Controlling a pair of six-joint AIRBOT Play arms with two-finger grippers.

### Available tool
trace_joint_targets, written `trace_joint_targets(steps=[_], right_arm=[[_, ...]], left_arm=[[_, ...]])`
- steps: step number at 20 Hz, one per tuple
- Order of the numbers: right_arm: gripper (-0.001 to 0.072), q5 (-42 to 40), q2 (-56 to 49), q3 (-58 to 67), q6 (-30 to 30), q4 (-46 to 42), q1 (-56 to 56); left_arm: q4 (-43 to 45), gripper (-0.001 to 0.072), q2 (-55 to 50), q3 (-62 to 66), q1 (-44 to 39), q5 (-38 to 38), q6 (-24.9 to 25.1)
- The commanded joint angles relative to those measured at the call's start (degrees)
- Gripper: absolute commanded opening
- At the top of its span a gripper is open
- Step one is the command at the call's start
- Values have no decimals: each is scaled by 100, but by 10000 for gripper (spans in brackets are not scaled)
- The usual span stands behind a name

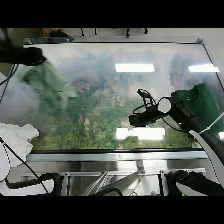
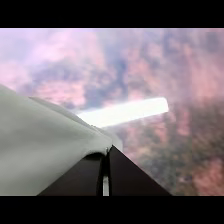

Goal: Fold the shirts.

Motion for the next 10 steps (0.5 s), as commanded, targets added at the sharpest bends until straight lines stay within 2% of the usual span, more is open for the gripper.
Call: trace_joint_targets(steps=[1, 6, 7, 8, 9, 10], right_arm=[[15, 367, 7, 369, -76, -87, -61], [21, 627, 107, 949, -74, -212, -621], [48, 627, 111, 981, -76, -214, -737], [246, 629, 114, 999, -76, -212, -866], [407, 629, 114, 1019, -76, -212, -990], [376, 625, 111, 1067, -76, -212, -1137]], left_arm=[[-345, 12, 177, -490, -1294, -11, -17], [-109, 14, 90, -2282, -2223, 922, -114], [-122, 18, -2, -2498, -2284, 927, -116], [-122, 212, -98, -2592, -2284, 859, -111], [-118, 715, -186, -2592, -2262, 699, -125], [-122, 682, -216, -2583, -2144, 535, -155]])
